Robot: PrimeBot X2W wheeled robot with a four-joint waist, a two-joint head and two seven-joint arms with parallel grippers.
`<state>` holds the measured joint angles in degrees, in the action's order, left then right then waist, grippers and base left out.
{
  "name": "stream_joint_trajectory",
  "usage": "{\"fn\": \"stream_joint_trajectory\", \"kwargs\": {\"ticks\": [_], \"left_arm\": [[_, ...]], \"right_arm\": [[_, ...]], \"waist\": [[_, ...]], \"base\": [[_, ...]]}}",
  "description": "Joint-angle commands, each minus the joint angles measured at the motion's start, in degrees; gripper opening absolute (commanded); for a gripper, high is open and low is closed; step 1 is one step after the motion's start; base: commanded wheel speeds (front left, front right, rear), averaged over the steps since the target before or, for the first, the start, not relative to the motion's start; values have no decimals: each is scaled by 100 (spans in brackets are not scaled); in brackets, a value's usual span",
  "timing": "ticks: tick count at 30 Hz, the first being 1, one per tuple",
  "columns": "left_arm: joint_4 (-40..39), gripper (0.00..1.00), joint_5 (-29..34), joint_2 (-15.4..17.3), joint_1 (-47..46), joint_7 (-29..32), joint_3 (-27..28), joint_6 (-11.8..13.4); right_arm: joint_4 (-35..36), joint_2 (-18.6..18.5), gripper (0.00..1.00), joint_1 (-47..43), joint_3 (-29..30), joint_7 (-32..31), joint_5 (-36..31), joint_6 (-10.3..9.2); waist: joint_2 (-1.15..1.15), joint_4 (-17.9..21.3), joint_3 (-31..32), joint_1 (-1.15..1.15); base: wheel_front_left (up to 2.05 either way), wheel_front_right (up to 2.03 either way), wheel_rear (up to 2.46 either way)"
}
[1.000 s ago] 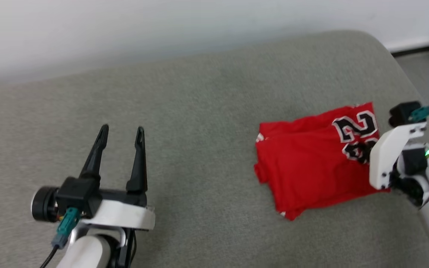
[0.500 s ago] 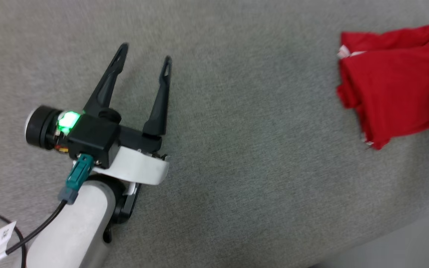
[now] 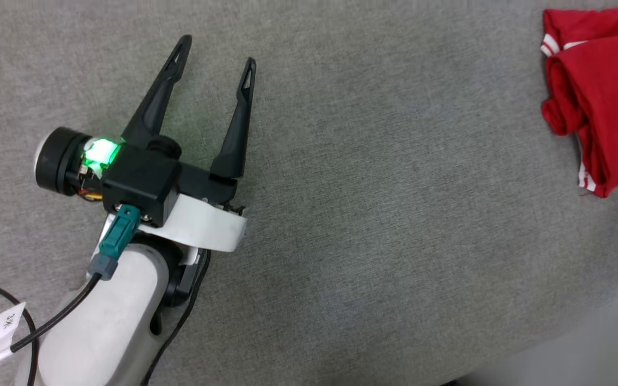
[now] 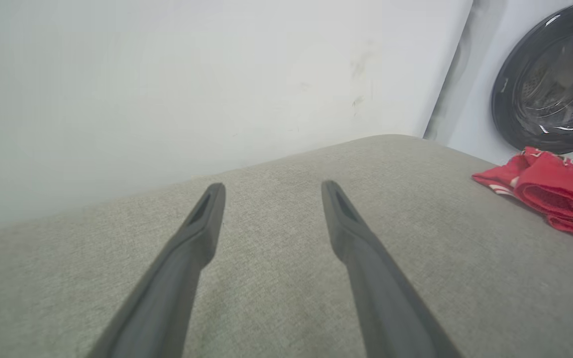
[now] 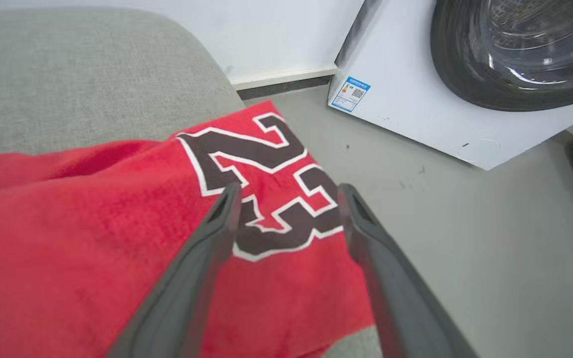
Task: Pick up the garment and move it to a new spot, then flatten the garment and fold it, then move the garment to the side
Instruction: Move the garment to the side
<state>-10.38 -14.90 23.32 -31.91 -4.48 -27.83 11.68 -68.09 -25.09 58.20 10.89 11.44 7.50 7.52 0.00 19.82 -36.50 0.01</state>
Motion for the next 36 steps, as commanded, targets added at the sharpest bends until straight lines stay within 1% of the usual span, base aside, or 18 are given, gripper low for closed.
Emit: {"fn": "stream_joint_trajectory", "kwargs": {"ticks": [1,5,8,13,17,19,24,27,33,36], "left_arm": [[44,100,-41,7,109,-61,13,39],[198,100,-176,-62,387,-248,43,103],[335,100,-322,-134,660,-407,98,192],[562,100,-609,-262,1222,-648,224,362],[724,100,-820,-357,1632,-796,331,462],[803,100,-920,-390,1823,-850,391,507],[1018,100,-1090,-481,2184,-964,544,563],[1123,100,-1167,-509,2349,-1006,646,553],[1209,100,-1253,-455,2621,-1052,938,574],[1261,100,-1272,-404,2715,-1065,1077,543]], "right_arm": [[-24,21,100,-39,76,87,-28,-6],[113,98,100,-305,197,299,-145,-6],[397,232,100,-555,178,359,-157,-6],[1165,589,100,-1231,7,368,-126,-6],[1816,888,100,-1949,-177,366,-60,-5],[2111,964,100,-2284,-302,349,-15,-6],[2934,1190,100,-3042,-616,133,249,-5],[3502,1339,100,-3465,-738,-54,357,-6],[4721,1625,100,-4137,-897,-458,432,-5],[5271,1728,100,-4467,-910,-635,382,-5]], "waist": [[0,-6,178,-1],[0,-61,604,-1],[0,-135,967,-1],[0,-302,1601,-1],[0,-524,2056,-1],[0,-642,2258,-1],[0,-1006,2682,-1],[0,-1207,2887,-1],[0,-1530,3143,-1],[0,-1637,3248,-1]], "base": [[0,0,0],[0,0,0],[0,0,0],[0,0,0],[0,0,0],[0,0,0],[0,0,0],[0,0,0],[0,0,0],[0,0,0]]}}
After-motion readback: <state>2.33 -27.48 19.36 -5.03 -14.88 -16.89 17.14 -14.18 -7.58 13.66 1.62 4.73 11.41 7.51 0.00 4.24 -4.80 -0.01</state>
